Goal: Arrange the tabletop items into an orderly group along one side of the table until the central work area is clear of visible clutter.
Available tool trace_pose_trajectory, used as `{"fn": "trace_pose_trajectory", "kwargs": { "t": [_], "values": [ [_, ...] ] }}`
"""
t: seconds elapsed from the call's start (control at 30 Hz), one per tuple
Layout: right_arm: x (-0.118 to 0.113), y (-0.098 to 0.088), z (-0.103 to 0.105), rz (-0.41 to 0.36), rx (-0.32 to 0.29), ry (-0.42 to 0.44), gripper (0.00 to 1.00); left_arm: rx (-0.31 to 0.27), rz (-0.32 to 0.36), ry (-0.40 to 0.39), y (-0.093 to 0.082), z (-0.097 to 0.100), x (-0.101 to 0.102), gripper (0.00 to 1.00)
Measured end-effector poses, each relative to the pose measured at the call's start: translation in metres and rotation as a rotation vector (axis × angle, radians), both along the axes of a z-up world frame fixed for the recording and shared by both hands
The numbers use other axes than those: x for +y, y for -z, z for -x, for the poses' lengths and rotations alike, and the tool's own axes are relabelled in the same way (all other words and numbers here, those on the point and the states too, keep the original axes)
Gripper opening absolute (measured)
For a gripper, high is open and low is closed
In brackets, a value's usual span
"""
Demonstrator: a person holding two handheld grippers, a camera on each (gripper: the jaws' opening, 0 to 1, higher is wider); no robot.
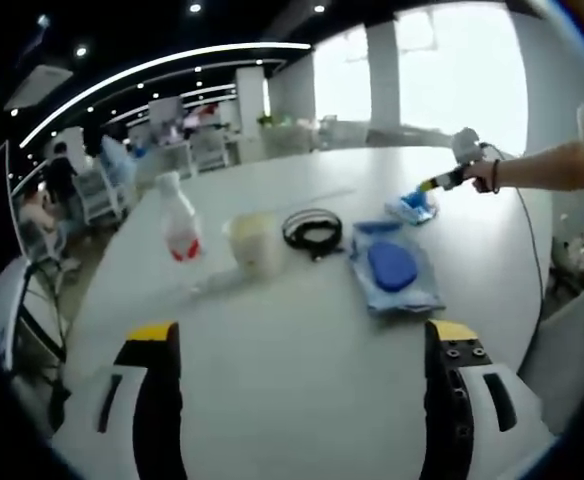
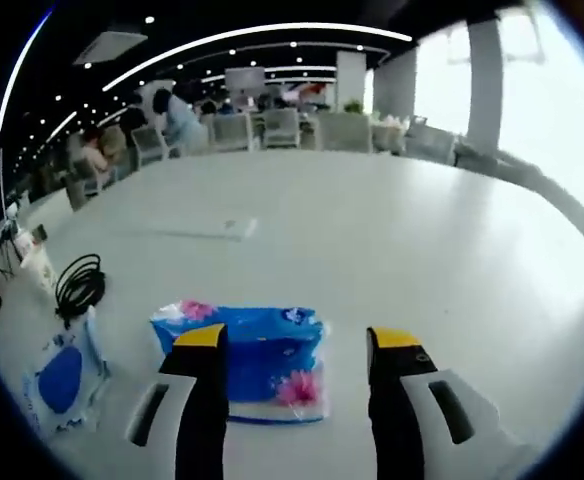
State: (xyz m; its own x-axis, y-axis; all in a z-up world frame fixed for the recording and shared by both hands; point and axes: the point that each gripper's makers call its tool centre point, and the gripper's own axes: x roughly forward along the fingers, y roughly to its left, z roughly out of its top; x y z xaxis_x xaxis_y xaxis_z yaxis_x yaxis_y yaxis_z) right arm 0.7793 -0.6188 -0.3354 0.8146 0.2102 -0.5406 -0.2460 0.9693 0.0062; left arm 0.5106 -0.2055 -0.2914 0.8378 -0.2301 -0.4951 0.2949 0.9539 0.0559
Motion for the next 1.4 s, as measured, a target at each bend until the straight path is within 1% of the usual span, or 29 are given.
{"fn": "trace_pose_trajectory", "kwargs": {
  "t": [0.03,0.13,0.4,0.57,0.8,0.9,0.97,1.03,1.4],
  "values": [
    [0.002,-0.003,0.001,-0.016,0.003,0.003,0.64,0.002,0.004,0.004,0.0,0.0,-0.001,0.99],
    [0.01,-0.01,0.005,-0.033,-0.003,-0.011,0.71,-0.001,0.006,0.01,-0.002,0.0,-0.003,0.99],
    [0.043,-0.03,0.02,-0.074,-0.012,-0.095,0.88,-0.009,0.018,0.021,-0.006,0.002,-0.007,0.99],
    [0.064,-0.04,0.031,-0.087,-0.013,-0.147,0.99,-0.028,0.02,0.027,-0.012,0.003,-0.009,0.99],
    [0.097,-0.047,0.053,-0.08,0.006,-0.242,0.99,-0.028,0.023,0.042,-0.014,0.004,-0.012,0.99],
    [0.113,-0.053,0.063,-0.092,0.0,-0.285,0.99,-0.027,0.019,0.05,-0.014,0.004,-0.014,0.99],
    [0.122,-0.055,0.068,-0.091,-0.002,-0.312,0.99,-0.025,0.021,0.054,-0.014,0.005,-0.015,0.99],
    [0.135,-0.059,0.074,-0.085,-0.007,-0.353,0.99,-0.023,0.018,0.058,-0.015,0.005,-0.016,0.99],
    [0.191,-0.07,0.097,-0.105,-0.015,-0.489,0.99,-0.021,0.017,0.074,-0.016,0.006,-0.019,0.99]
  ]
}}
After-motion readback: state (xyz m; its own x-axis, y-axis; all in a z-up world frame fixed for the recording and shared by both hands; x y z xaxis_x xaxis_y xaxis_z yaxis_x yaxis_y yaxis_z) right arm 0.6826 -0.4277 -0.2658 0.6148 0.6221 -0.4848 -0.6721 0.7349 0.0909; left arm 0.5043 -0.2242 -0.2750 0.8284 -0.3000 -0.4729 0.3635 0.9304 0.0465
